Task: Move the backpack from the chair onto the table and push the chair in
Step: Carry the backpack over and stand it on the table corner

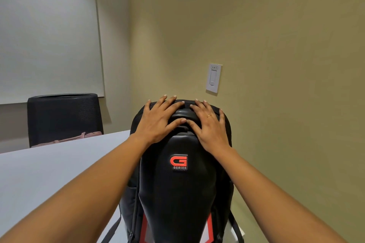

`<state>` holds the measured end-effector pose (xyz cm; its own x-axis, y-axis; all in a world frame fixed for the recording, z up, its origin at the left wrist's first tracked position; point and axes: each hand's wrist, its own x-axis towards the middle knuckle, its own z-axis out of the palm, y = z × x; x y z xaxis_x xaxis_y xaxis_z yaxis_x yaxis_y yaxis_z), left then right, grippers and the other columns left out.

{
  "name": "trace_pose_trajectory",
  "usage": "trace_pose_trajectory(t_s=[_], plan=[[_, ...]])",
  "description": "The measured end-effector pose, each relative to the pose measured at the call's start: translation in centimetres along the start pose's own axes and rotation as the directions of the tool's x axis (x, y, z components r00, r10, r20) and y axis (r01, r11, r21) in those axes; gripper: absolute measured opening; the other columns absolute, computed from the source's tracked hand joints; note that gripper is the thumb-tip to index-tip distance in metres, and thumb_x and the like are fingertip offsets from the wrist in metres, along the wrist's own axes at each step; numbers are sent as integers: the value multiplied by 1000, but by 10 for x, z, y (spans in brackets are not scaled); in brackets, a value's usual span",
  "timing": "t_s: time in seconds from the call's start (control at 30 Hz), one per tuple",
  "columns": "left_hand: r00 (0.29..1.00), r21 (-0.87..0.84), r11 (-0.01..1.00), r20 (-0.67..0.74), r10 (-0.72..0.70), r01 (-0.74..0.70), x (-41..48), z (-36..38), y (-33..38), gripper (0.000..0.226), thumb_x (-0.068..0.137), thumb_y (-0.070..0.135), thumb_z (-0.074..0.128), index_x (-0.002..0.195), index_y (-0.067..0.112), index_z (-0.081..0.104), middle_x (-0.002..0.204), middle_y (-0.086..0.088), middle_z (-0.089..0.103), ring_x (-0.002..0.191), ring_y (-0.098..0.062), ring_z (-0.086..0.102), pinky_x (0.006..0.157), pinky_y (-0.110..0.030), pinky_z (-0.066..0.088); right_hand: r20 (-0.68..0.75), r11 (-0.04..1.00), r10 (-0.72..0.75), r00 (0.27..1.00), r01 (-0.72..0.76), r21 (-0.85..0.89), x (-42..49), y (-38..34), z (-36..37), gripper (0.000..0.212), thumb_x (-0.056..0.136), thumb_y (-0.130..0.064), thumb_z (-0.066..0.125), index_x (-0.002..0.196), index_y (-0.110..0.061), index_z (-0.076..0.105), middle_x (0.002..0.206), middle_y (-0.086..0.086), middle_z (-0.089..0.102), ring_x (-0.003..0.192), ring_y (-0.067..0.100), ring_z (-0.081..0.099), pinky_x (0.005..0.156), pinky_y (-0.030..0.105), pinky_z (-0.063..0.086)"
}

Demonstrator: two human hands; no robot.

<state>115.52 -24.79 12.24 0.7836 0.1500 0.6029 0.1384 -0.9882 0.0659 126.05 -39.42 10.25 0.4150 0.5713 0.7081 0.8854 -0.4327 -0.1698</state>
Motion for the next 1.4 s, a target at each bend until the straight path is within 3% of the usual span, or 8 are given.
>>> trace_pose_trajectory(t_s=[0.2,0.37,0.47,0.7,1.03,1.13,1.23,1.4], plan=[[999,61,998,-33,-20,22,11,5,-7,76,77,67,4,140,34,29,145,1,37,132,-17,32,104,-48,24,-36,995,99,994,-99,-4,-18,1,13,76,81,-72,11,144,-30,15,156,-9,10,142,10,-4,110,58,-5],[997,117,991,-47,-57,62,15,10,-12,63,86,65,16,140,35,29,140,-4,41,128,-20,37,101,-47,27,5,992,118,993,-118,-50,-24,4,27,85,76,-78,11,145,-29,0,156,-9,1,141,10,-14,108,61,-8],[989,129,983,-86,-118,128,17,15,-14,56,90,58,24,139,33,32,135,-7,45,125,-22,40,100,-46,28,50,996,89,995,-88,-13,-9,8,32,86,75,-78,13,145,-29,1,156,-9,1,141,9,-13,108,62,-6],[952,254,921,-156,-261,295,14,27,-7,61,89,60,20,141,29,27,135,-7,43,125,-23,38,103,-50,26,130,993,-59,990,46,105,18,30,46,82,76,-75,18,144,-32,4,156,-12,2,138,2,-12,110,58,-4],[909,424,804,-168,-382,417,19,33,9,60,95,51,19,145,18,14,138,-12,38,127,-28,34,104,-51,25,355,984,-178,918,174,44,64,45,60,72,89,-59,32,145,-29,-3,156,-12,-5,142,9,-8,112,59,2],[931,451,816,-131,-340,361,16,28,6,62,94,53,18,145,18,14,135,-11,40,124,-27,35,102,-52,27,331,992,-125,935,109,68,55,41,61,72,89,-60,29,144,-28,-5,156,-9,-6,142,11,-8,111,58,0],[948,429,847,-92,-306,315,15,21,4,66,91,58,17,144,19,16,132,-9,43,121,-26,37,102,-54,26,293,991,23,956,-60,120,29,30,60,69,91,-57,25,144,-27,-7,156,-6,-6,142,12,-7,111,57,2],[965,315,919,36,-261,236,26,1,-4,67,89,62,17,143,23,23,133,-8,43,122,-25,38,95,-51,33,147,880,243,959,-282,383,-8,-22,49,62,95,-43,32,145,-22,2,157,-1,1,143,14,1,116,49,10]])
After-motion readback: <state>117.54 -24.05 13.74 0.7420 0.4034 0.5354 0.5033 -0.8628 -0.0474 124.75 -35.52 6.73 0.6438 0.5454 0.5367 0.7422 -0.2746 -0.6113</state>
